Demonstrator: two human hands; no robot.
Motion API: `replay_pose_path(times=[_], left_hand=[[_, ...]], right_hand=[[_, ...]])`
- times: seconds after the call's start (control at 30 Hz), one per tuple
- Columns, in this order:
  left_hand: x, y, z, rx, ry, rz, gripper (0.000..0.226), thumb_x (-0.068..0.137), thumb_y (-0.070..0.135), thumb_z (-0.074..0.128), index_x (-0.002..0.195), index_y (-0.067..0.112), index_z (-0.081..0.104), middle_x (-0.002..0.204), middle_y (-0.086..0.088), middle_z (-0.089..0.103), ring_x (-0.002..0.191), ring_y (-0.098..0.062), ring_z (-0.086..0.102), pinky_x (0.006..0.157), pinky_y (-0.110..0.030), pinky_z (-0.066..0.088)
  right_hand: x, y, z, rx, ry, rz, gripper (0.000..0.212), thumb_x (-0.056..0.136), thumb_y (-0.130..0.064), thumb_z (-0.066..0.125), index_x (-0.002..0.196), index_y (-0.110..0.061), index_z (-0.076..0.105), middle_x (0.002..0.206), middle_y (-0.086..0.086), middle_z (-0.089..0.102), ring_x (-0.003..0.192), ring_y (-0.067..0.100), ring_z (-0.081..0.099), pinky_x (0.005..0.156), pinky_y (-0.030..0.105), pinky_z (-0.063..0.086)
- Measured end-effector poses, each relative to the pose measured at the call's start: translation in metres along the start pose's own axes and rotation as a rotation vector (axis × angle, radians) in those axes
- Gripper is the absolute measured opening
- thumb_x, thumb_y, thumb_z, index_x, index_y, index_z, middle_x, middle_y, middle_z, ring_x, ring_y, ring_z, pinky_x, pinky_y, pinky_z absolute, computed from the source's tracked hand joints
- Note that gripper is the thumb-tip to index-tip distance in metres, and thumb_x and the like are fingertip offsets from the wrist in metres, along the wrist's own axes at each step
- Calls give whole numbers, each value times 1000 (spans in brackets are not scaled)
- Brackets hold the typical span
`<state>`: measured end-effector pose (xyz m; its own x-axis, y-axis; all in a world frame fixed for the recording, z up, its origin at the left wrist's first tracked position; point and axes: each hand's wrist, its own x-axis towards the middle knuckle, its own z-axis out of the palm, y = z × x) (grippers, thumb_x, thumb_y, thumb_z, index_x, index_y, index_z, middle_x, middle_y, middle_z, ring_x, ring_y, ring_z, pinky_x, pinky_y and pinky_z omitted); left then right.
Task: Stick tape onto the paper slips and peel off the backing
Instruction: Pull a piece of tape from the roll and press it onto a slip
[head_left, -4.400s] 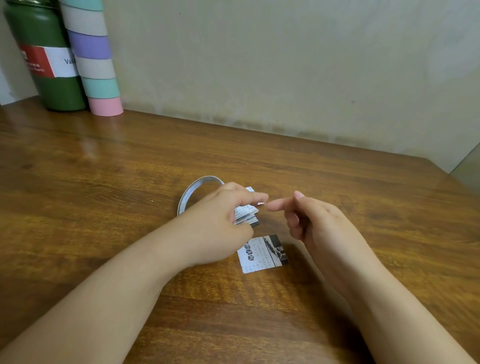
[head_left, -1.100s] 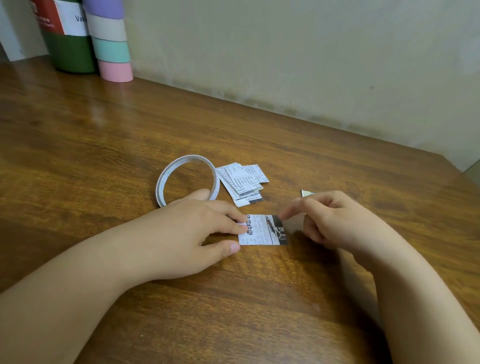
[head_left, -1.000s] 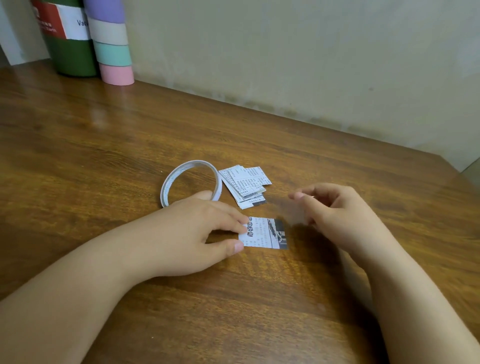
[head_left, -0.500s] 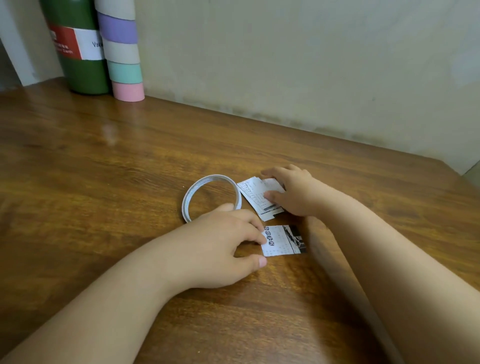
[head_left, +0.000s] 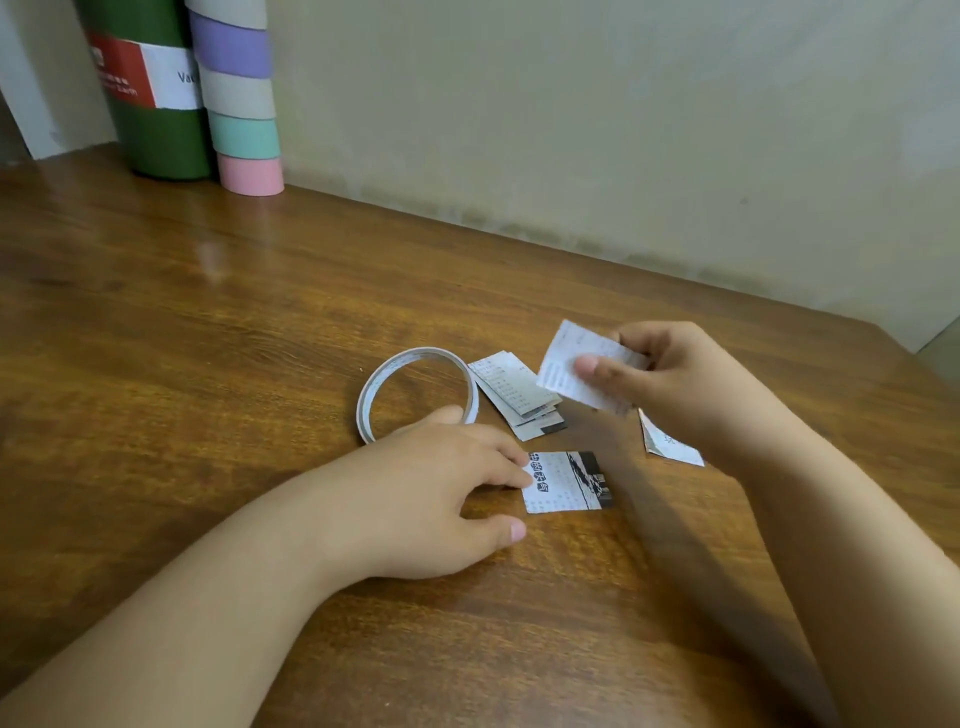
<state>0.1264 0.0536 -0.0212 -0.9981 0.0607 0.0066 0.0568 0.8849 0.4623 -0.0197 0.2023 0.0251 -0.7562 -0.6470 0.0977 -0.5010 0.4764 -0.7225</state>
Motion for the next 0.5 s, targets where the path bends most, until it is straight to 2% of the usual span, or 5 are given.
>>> replay_pose_path(times=[0.1,0.2,0.3,0.37,0.5], left_hand=[[1,-1,2,2,-8,-5,47,89,50,51,135,42,45,138,40,31,128,3,17,105,-14,15],[2,-1,3,-3,-18,1,46,89,49,52,134,44,45,137,42,30,124,10,13,96,-9,12],[3,-2,3,-22,-32,-7,46,89,49,52,134,47,42,137,45,26,119,13,1,86,5,3],[3,-4,3,-12,-31,10,44,88,50,52,131,47,46,134,44,28,116,16,8,84,10,8],[2,-5,2,10,-3,43,41,85,51,55,126,44,53,125,38,35,117,12,27,98,-7,26]], right_hand=[[-22,3,-4,17,-134,24,33,88,-39,56,69,-13,58,50,-11,48,40,3,36,42,13,28],[-30,17,3,-170,-178,28,35,86,-46,58,72,-15,55,58,-11,48,48,4,40,51,21,32],[-33,21,10,-361,-231,24,31,88,-47,56,68,-24,47,69,-13,46,57,-2,44,54,17,33],[-34,21,13,-386,-253,5,31,88,-46,56,67,-26,46,72,-13,45,62,-9,45,59,14,36],[-33,22,17,-410,-257,1,28,87,-46,57,69,-27,49,75,-15,46,66,-14,45,61,9,36]])
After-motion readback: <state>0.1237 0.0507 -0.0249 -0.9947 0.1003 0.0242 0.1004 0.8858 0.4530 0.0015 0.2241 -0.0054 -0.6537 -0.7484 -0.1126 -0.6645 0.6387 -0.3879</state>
